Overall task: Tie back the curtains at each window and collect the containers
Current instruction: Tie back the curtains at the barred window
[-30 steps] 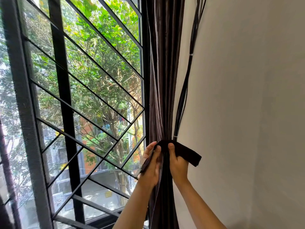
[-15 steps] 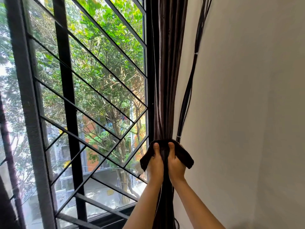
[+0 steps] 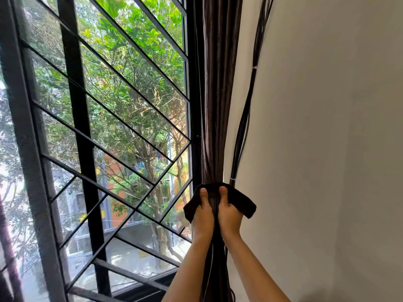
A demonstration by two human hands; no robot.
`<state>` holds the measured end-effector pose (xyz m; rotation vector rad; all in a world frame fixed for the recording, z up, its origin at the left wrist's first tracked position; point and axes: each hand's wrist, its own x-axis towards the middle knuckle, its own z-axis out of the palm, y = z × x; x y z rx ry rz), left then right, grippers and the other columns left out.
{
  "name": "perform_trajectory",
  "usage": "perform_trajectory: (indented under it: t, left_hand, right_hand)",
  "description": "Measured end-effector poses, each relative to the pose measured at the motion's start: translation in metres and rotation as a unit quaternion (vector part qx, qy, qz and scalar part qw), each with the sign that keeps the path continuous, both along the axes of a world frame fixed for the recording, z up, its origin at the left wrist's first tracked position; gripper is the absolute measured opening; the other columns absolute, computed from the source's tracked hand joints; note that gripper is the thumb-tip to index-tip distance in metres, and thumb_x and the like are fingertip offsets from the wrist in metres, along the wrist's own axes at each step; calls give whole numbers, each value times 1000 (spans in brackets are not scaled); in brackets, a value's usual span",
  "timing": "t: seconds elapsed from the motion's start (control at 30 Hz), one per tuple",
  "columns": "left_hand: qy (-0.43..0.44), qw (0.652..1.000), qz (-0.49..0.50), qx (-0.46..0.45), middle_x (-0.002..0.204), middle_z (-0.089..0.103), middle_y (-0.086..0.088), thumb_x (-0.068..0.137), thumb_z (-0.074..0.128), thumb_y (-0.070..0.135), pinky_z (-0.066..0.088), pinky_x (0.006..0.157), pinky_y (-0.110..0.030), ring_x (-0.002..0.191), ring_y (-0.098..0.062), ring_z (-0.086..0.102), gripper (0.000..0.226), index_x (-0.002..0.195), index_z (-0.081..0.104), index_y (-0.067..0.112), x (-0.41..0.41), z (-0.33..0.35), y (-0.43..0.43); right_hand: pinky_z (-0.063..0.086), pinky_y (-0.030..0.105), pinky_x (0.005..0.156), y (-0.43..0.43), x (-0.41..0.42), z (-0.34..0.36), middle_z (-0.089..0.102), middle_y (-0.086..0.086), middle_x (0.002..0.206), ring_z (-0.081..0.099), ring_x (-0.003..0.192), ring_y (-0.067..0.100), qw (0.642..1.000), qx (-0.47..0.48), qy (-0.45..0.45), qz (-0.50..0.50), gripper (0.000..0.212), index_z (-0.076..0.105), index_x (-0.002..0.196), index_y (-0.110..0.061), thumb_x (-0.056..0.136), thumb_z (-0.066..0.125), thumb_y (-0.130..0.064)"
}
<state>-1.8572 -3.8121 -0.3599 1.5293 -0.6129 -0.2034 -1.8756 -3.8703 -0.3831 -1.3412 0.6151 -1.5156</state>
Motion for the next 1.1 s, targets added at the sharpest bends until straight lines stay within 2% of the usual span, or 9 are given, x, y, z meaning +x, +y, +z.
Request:
perform_trajectory:
  t: [0.17, 0.3, 0.5, 0.63, 0.7, 0.83, 0.97, 1.1]
  left_hand:
    - [-21, 999, 29, -13, 118, 63, -16, 98, 30, 48, 37, 82, -24, 112, -28, 56, 59, 118, 61, 2, 0, 0, -1]
    - [-21, 999, 34, -2, 118, 63, -19, 99, 29, 47, 39, 87, -29, 113, -31, 55, 61, 114, 63, -1, 0, 2, -1]
    - [-25, 999, 29, 12, 124, 59, -20, 99, 26, 47, 37, 86, -28, 116, -32, 53, 61, 121, 60, 2, 3, 4, 2]
    - [-31, 999, 21, 20, 124, 60, -17, 100, 22, 47, 37, 84, -28, 116, -30, 53, 61, 123, 58, 4, 2, 4, 3]
    - [-29, 999, 12, 33, 127, 57, -17, 99, 20, 48, 38, 88, -30, 119, -30, 51, 62, 127, 55, 5, 0, 5, 5]
    - [-20, 998, -2, 63, 125, 59, -17, 97, 14, 55, 38, 90, -33, 117, -30, 52, 71, 125, 57, 7, 0, 4, 3]
    - [-10, 999, -8, 44, 124, 59, -16, 97, 16, 55, 34, 84, -29, 116, -29, 52, 69, 125, 57, 7, 0, 0, 1]
    - [-5, 1000, -2, 15, 118, 61, -12, 98, 17, 53, 33, 81, -26, 112, -26, 54, 66, 122, 58, 7, 2, 1, -1]
  right_hand:
    - [52, 37, 88, -3, 0, 3, 68, -1, 90, 65, 90, 16, 999, -10, 16, -31, 11, 59, 87, -28, 93, 56, -36]
    - [49, 30, 86, -2, -1, 10, 63, -5, 88, 62, 90, 16, 1000, 2, 20, -12, 7, 56, 89, -28, 93, 56, -34]
    - [50, 39, 92, -4, -2, 13, 65, 1, 94, 64, 95, 20, 999, 12, 48, -7, 13, 60, 94, -22, 93, 57, -35]
    - [49, 32, 90, 1, 0, 14, 67, 2, 96, 63, 94, 17, 998, 9, 57, -25, 24, 65, 101, -14, 94, 55, -35]
    - [48, 29, 89, 3, 1, 11, 69, 5, 99, 64, 95, 17, 998, 15, 49, -30, 29, 66, 104, -10, 93, 55, -34]
    - [48, 31, 91, 4, 2, 11, 69, 8, 102, 64, 98, 20, 998, 36, 38, -38, 33, 66, 108, -6, 93, 56, -33]
    - [48, 31, 92, 7, 1, 11, 69, 9, 103, 64, 98, 20, 998, 48, 34, -33, 30, 66, 107, -6, 93, 56, -31]
    - [43, 23, 89, 5, -3, 18, 65, 5, 105, 60, 99, 17, 998, 47, 42, -8, 29, 63, 110, -6, 94, 56, -30]
